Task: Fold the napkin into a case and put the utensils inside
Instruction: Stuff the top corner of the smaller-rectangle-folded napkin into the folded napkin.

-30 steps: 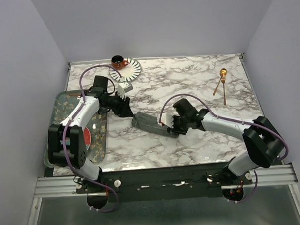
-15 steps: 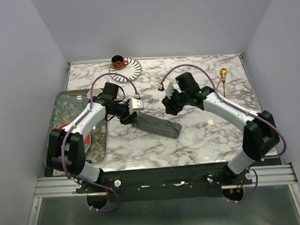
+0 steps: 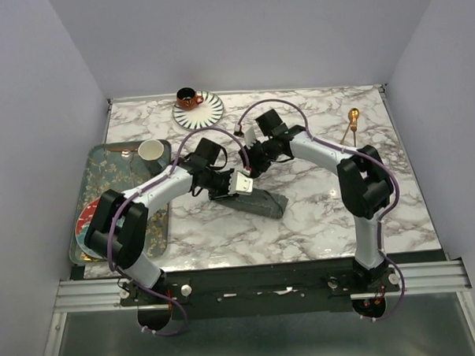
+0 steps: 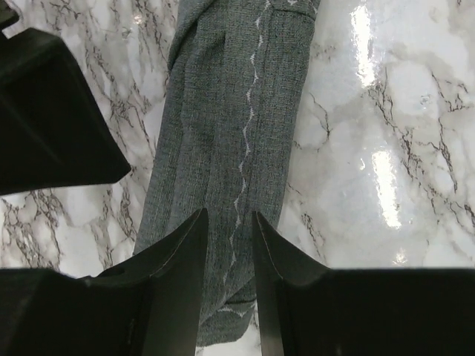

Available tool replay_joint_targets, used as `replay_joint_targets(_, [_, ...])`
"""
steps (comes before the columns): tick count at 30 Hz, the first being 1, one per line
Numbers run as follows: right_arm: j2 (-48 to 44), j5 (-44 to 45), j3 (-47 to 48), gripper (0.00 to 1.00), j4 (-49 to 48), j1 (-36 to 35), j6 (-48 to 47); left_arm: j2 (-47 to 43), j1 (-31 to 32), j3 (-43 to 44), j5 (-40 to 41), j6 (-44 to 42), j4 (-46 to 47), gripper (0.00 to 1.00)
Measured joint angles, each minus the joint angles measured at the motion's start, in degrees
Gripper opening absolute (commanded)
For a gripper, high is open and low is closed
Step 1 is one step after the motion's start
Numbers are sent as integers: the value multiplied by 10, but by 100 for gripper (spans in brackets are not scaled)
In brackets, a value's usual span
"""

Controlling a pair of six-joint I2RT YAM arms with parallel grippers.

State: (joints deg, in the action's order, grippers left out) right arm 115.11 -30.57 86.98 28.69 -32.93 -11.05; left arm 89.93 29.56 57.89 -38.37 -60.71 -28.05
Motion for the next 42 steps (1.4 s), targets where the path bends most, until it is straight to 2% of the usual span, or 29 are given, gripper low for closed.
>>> replay_joint_targets(14, [36, -12, 12, 45, 15, 0, 3, 76, 37, 40, 39, -19, 8, 43])
replay_joint_targets(21, [36, -20, 11, 41, 26, 0, -5, 108, 49, 63, 50, -25, 5, 39])
replay_joint_targets(28, [52, -47, 12, 29, 45, 0, -15, 127, 61, 82, 63, -42, -16, 29])
replay_joint_targets(34, [67, -65, 12, 24, 64, 0, -25, 137, 73, 98, 71, -55, -44, 24])
replay_joint_targets(37, [67, -70, 12, 22, 70, 0, -26, 144, 80, 106, 78, -59, -55, 15])
replay_joint_targets(40, [67, -73, 12, 20, 71, 1, -26, 152, 85, 112, 83, -62, -63, 1])
replay_joint_targets(42, [67, -75, 12, 18, 72, 1, -26, 152, 86, 114, 84, -63, -68, 0])
